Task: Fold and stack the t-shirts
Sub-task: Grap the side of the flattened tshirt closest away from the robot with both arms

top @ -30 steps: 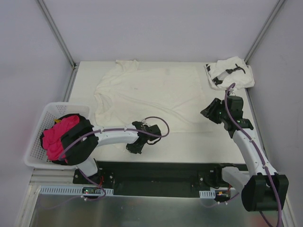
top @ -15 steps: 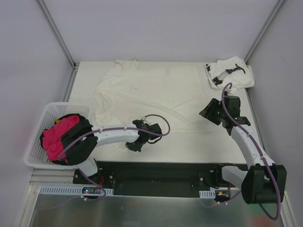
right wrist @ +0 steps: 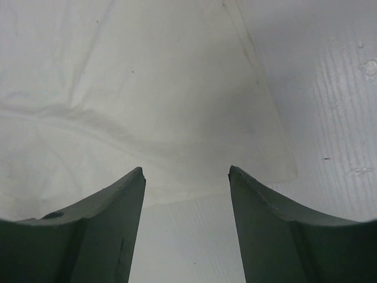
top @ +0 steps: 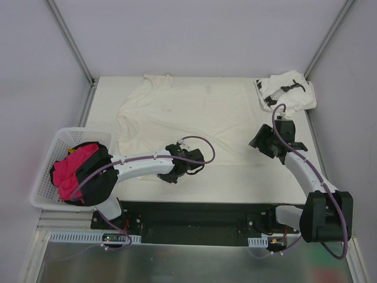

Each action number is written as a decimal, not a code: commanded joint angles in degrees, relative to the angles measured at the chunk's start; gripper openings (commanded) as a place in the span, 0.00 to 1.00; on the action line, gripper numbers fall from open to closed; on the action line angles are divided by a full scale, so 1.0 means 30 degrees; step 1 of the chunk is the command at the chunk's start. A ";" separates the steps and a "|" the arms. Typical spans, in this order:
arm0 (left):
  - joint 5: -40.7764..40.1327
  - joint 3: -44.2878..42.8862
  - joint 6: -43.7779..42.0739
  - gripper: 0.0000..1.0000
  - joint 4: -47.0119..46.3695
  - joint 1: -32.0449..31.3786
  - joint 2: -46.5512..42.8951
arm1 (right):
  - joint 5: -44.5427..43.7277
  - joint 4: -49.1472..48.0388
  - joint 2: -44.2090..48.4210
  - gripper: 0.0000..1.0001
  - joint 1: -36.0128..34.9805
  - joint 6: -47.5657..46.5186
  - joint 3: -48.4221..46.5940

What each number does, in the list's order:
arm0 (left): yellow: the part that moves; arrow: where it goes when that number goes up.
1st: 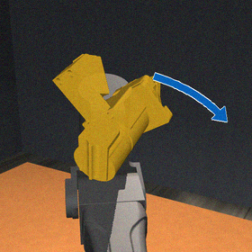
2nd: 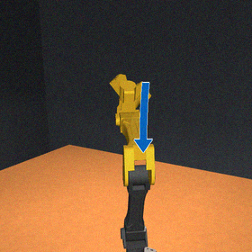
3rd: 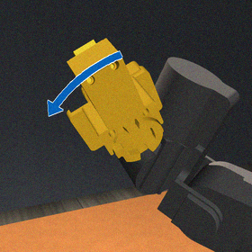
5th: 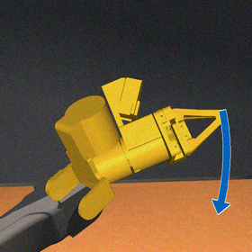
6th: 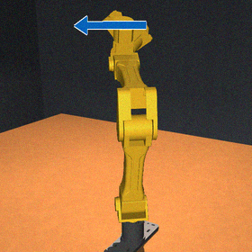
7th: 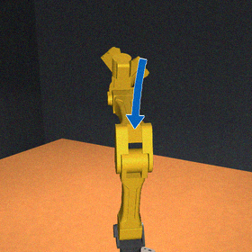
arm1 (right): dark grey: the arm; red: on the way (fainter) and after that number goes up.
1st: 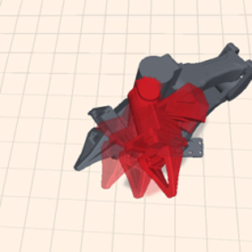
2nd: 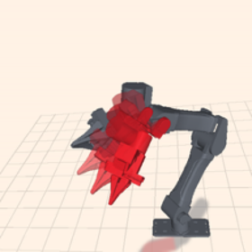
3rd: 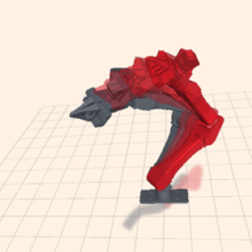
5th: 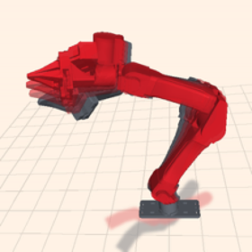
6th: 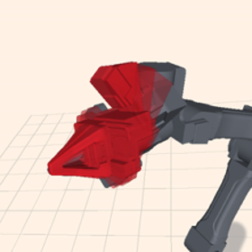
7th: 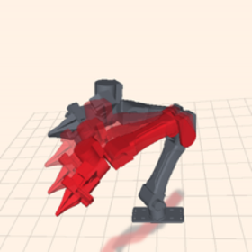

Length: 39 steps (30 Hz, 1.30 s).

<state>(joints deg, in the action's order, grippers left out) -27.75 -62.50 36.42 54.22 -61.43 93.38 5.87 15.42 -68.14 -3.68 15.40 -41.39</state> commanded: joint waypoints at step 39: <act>-0.2118 -0.1344 -0.1829 0.00 0.1440 0.1785 -0.2212 | -0.5648 0.0427 -0.0635 0.54 -0.0062 0.1342 0.2252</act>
<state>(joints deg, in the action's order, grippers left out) -32.14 -65.47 31.99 56.60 -56.88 88.92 -12.14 19.22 -67.94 -3.68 17.87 -35.03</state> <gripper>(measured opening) 0.008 0.542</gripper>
